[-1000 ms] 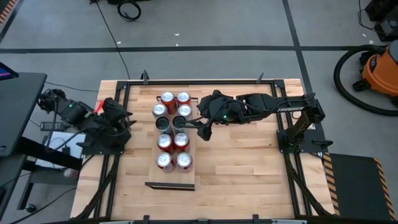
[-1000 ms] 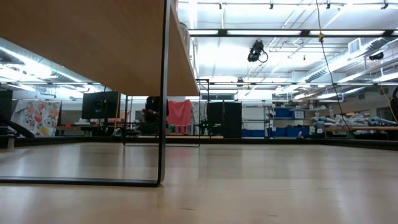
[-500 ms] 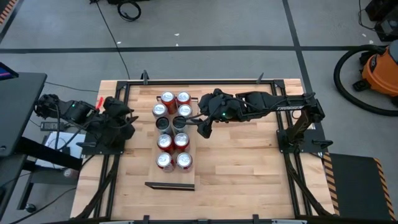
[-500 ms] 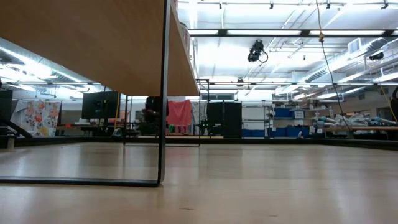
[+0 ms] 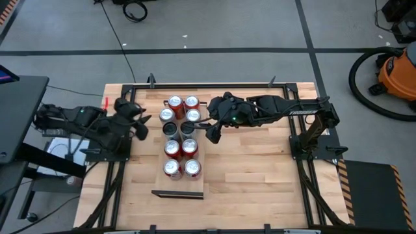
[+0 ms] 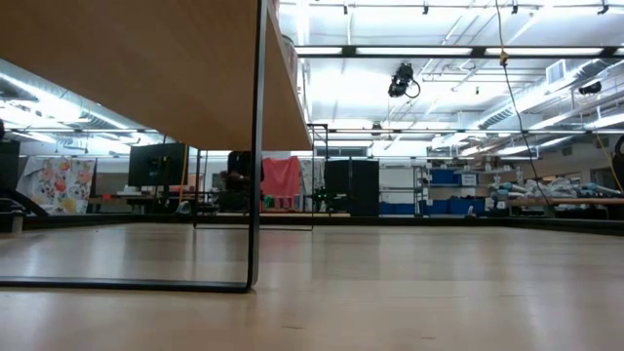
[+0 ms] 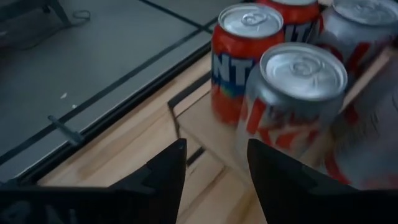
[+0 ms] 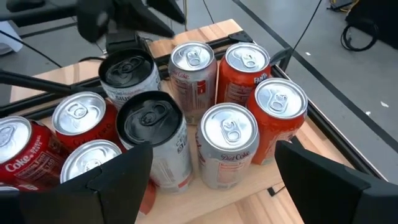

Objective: Pick and place cans onto a shelf
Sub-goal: Adjust the red-silver soda can on the shelf

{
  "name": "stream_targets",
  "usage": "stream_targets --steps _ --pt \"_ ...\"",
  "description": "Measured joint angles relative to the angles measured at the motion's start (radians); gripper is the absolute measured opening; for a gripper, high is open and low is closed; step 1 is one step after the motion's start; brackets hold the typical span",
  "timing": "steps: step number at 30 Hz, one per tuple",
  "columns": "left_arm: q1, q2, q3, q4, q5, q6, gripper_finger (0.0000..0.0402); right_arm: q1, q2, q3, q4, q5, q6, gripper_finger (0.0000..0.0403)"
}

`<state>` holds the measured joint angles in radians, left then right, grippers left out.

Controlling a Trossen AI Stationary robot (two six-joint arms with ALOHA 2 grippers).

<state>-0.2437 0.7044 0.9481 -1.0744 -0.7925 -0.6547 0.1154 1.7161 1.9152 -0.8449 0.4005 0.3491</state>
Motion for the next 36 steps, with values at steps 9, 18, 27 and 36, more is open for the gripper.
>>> stream_targets --steps 9,18,27,36 --pt "0.139 0.016 -0.136 0.279 0.007 0.100 0.0180 0.002 0.000 0.000 0.006 0.002 0.001 0.0348" --pt "0.227 0.023 -0.192 0.443 0.153 0.153 0.0180 0.002 -0.001 0.000 0.006 0.003 0.000 0.0348" --pt "0.237 0.052 -0.193 0.496 0.241 0.153 0.0180 0.002 -0.001 0.000 0.005 0.003 -0.001 0.0348" --pt "0.236 0.047 -0.180 0.499 0.280 0.172 0.0180 0.004 -0.009 0.000 -0.036 0.003 0.007 0.0348"
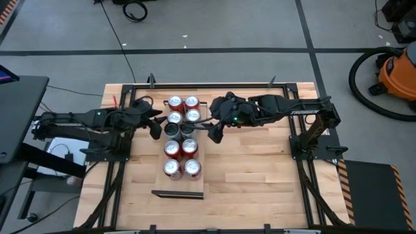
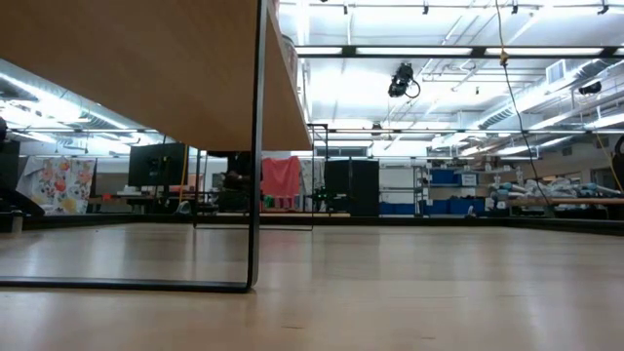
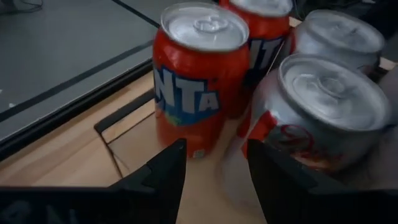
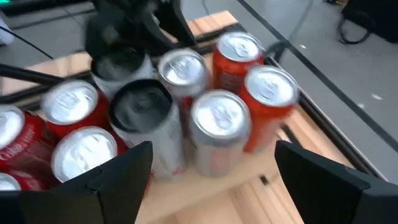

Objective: Pick and place cans onto a shelf
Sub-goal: Adjust the red-silver soda can on the shelf, then return to Home Position

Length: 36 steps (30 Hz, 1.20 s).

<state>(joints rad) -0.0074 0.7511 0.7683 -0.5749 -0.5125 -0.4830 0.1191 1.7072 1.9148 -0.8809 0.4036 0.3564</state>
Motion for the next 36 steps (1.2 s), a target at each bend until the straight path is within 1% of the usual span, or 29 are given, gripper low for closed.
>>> stream_targets --steps 3,6,10,13,17,22,29,36 --pt "0.000 -0.033 0.044 -0.050 0.000 0.000 0.0180 0.015 -0.014 -0.007 -0.055 0.047 0.021 0.0348" --pt "-0.001 -0.092 0.064 -0.106 0.004 0.004 0.0180 0.039 -0.059 -0.088 -0.050 0.100 0.047 0.0348" --pt "-0.003 -0.212 0.037 -0.049 0.097 0.050 0.0180 0.059 -0.179 -0.292 0.074 0.102 0.099 0.0348" --pt "-0.003 -0.274 0.006 -0.019 0.133 0.067 0.0180 0.070 -0.290 -0.480 0.230 0.105 0.135 0.0348" --pt "-0.002 -0.344 -0.027 0.006 0.150 0.075 0.0180 0.076 -0.431 -0.697 0.380 0.102 0.186 0.0348" --pt "-0.002 -0.426 -0.064 0.044 0.152 0.066 0.0180 0.075 -0.600 -0.886 0.445 0.101 0.247 0.0348" --pt "-0.002 -0.541 -0.160 0.092 0.152 -0.001 0.0180 0.069 -0.831 -1.084 0.494 0.100 0.303 0.0348" --pt "-0.002 -0.626 -0.244 0.115 0.151 -0.081 0.0180 0.068 -1.004 -1.205 0.513 0.101 0.352 0.0348"
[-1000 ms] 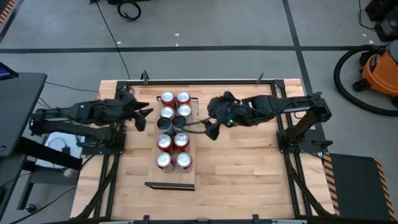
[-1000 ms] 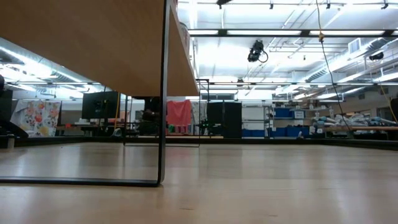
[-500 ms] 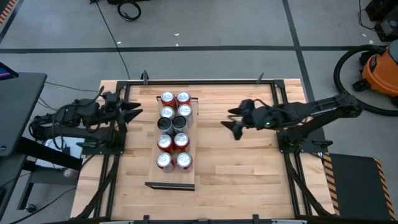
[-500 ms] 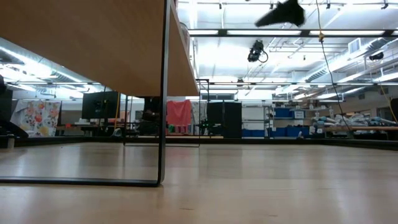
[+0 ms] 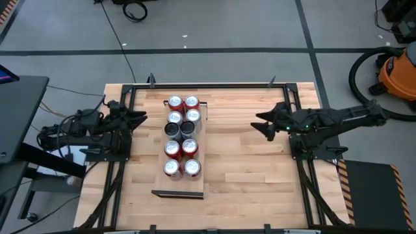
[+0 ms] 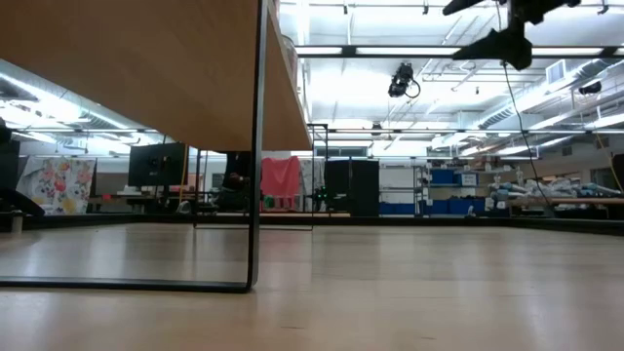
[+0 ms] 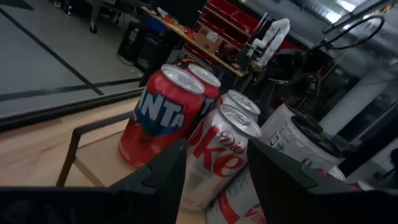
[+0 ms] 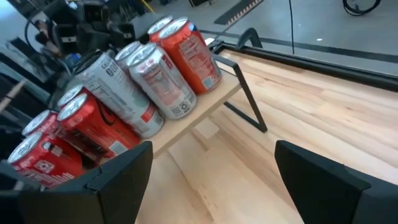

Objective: Pick and place cans onto a shelf
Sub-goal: Return to Home Position

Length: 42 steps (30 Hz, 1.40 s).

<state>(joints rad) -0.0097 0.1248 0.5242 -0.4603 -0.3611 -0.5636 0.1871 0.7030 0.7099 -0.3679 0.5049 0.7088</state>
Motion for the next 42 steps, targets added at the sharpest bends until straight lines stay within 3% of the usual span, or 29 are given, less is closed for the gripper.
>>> stream_targets --steps 8,22,32,42 --pt "0.000 -0.046 -0.093 0.107 0.000 -0.072 0.0180 0.000 -0.110 -0.127 0.043 0.003 0.074 0.0348" --pt "0.000 -0.050 -0.260 0.344 0.052 -0.211 0.0180 0.002 -0.317 -0.469 0.357 -0.018 0.215 0.0348" --pt "-0.001 -0.049 -0.311 0.387 0.069 -0.291 0.0180 0.007 -0.523 -0.583 0.367 0.005 0.207 0.0348" --pt "-0.001 -0.050 -0.322 0.362 0.146 -0.270 0.0162 0.007 -0.577 -0.704 0.451 0.100 0.304 0.0348"
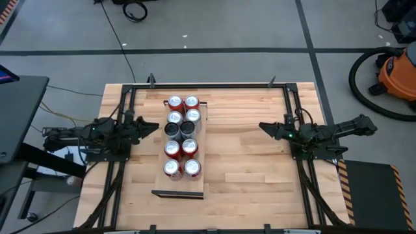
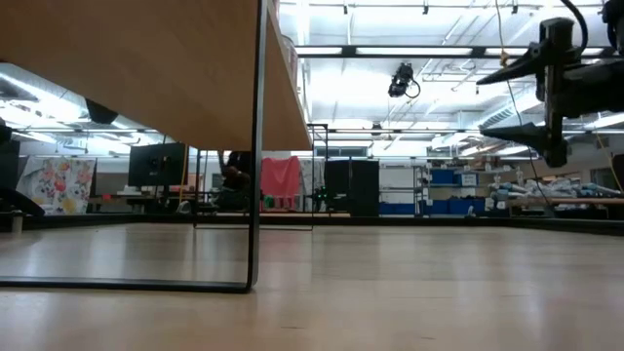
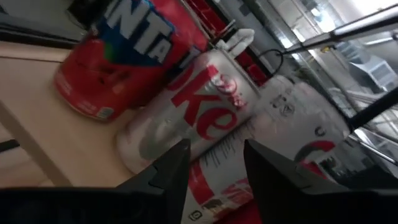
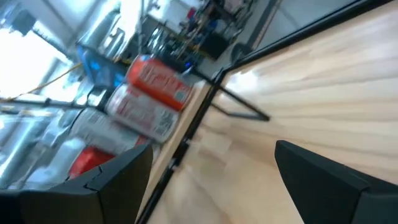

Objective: Pick and place cans onto a shelf
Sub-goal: Return to Home Position

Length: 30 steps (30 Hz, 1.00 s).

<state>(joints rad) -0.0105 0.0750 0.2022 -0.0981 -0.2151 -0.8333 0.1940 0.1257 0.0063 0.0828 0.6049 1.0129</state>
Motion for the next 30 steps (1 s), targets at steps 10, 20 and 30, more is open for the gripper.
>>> stream_targets --steps 10,20,30 --pt "0.000 0.003 -0.194 0.191 0.088 0.011 0.0126 -0.003 0.001 0.000 -0.002 0.011 -0.076 0.0348" --pt "0.002 0.043 -0.193 0.142 0.078 0.139 0.0126 -0.002 0.001 0.000 -0.001 -0.075 -0.099 0.0348" --pt "0.002 0.042 -0.193 0.141 0.078 0.142 0.0126 -0.003 0.001 0.000 -0.002 -0.082 -0.099 0.0348"
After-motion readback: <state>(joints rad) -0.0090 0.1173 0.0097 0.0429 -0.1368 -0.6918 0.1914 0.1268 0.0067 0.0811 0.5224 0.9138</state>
